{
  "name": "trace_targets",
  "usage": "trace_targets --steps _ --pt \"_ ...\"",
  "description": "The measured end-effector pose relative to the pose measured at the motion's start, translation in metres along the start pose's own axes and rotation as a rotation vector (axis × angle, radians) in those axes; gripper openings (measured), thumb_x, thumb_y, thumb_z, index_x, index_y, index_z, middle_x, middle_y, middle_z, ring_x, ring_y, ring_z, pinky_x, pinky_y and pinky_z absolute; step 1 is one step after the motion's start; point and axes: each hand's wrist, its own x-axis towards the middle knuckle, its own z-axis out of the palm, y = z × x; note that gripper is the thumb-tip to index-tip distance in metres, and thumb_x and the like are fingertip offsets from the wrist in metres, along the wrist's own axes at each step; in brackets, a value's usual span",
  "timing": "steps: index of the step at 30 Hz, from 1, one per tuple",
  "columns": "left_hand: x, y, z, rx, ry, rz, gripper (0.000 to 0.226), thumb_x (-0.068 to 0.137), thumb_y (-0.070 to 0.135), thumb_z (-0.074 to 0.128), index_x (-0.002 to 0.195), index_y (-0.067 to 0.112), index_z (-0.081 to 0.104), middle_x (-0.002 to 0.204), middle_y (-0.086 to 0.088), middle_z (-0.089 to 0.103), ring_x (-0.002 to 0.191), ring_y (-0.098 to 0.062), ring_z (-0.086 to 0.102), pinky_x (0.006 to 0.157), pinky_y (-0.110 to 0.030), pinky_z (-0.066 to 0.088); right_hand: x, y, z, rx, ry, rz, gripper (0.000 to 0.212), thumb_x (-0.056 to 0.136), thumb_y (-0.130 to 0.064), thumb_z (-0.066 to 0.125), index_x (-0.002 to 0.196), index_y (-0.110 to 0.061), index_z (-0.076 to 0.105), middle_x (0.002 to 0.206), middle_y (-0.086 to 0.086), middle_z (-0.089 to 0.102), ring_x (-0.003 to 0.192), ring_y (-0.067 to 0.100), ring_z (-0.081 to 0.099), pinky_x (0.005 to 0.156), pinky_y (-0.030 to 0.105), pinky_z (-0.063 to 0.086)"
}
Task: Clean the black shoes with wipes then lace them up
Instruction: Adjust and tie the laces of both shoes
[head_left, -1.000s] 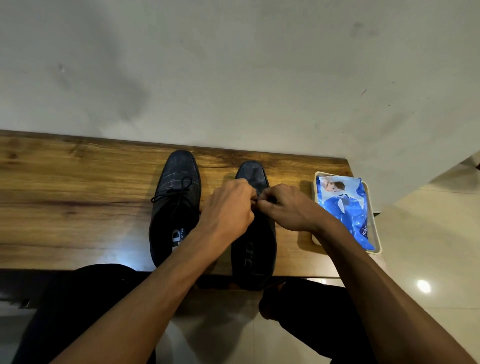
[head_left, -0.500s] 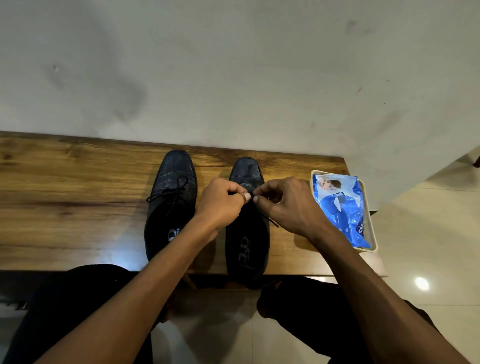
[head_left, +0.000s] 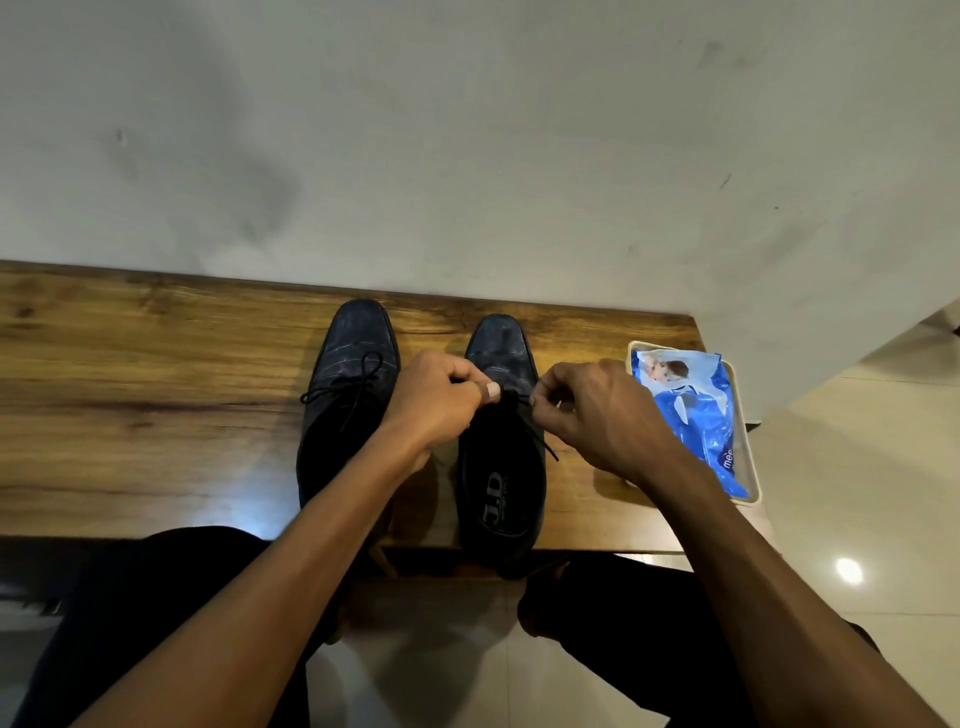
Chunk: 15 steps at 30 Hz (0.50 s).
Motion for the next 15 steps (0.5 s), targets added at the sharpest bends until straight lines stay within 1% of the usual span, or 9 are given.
trace_targets --steps 2,4,5,9,12,15 --pt "0.0010 -0.0017 -0.0002 0.027 0.018 -0.006 0.006 0.089 0.019 0.072 0.087 0.017 0.077 0.100 0.001 0.072 0.095 -0.011 0.064 0.079 -0.028 0.051 -0.0022 0.0001 -0.0009 -0.088 -0.034 -0.007 0.005 0.090 -0.035 0.062 0.085 -0.034 0.062 0.083 -0.016 0.065 0.085 0.011 0.063 0.072 0.035 0.051" --pt "0.0006 -0.0019 0.0000 0.063 0.034 0.003 0.006 0.089 0.019 0.072 0.084 0.019 0.076 0.100 0.001 0.072 0.096 -0.012 0.064 0.079 -0.029 0.049 -0.0046 -0.0005 -0.0014 -0.171 -0.048 -0.012 0.006 0.090 -0.037 0.062 0.085 -0.036 0.059 0.087 -0.015 0.067 0.089 0.012 0.060 0.073 0.032 0.043" --pt "0.0002 -0.0018 0.0001 0.082 0.041 0.007 0.007 0.089 0.019 0.072 0.082 0.020 0.075 0.100 0.001 0.071 0.095 -0.013 0.064 0.079 -0.029 0.049 -0.0055 0.0003 -0.0011 -0.197 -0.041 -0.018 0.005 0.090 -0.037 0.062 0.086 -0.035 0.060 0.088 -0.014 0.069 0.088 0.012 0.060 0.073 0.032 0.042" --pt "0.0024 -0.0026 -0.0016 0.128 0.075 0.007 0.008 0.088 0.021 0.074 0.080 0.022 0.075 0.095 0.001 0.072 0.092 -0.014 0.066 0.078 -0.030 0.051 -0.0078 0.0030 0.0015 -0.270 -0.022 -0.040 0.009 0.090 -0.040 0.060 0.090 -0.032 0.064 0.085 -0.009 0.071 0.080 0.015 0.065 0.071 0.032 0.042" --pt "0.0031 -0.0026 -0.0019 0.171 0.101 0.029 0.009 0.087 0.020 0.075 0.078 0.021 0.074 0.090 0.007 0.069 0.090 -0.011 0.064 0.080 -0.029 0.050 -0.0088 0.0024 0.0007 -0.270 -0.036 -0.041 0.007 0.089 -0.040 0.060 0.086 -0.034 0.060 0.084 -0.009 0.070 0.079 0.015 0.064 0.069 0.032 0.042" --pt "0.0032 -0.0027 -0.0022 0.230 0.127 0.067 0.010 0.088 0.019 0.073 0.078 0.018 0.074 0.085 0.011 0.065 0.088 -0.009 0.062 0.083 -0.030 0.051 -0.0090 0.0026 0.0012 -0.299 -0.050 -0.040 0.008 0.089 -0.042 0.060 0.088 -0.034 0.061 0.084 -0.010 0.070 0.079 0.013 0.064 0.072 0.031 0.043"
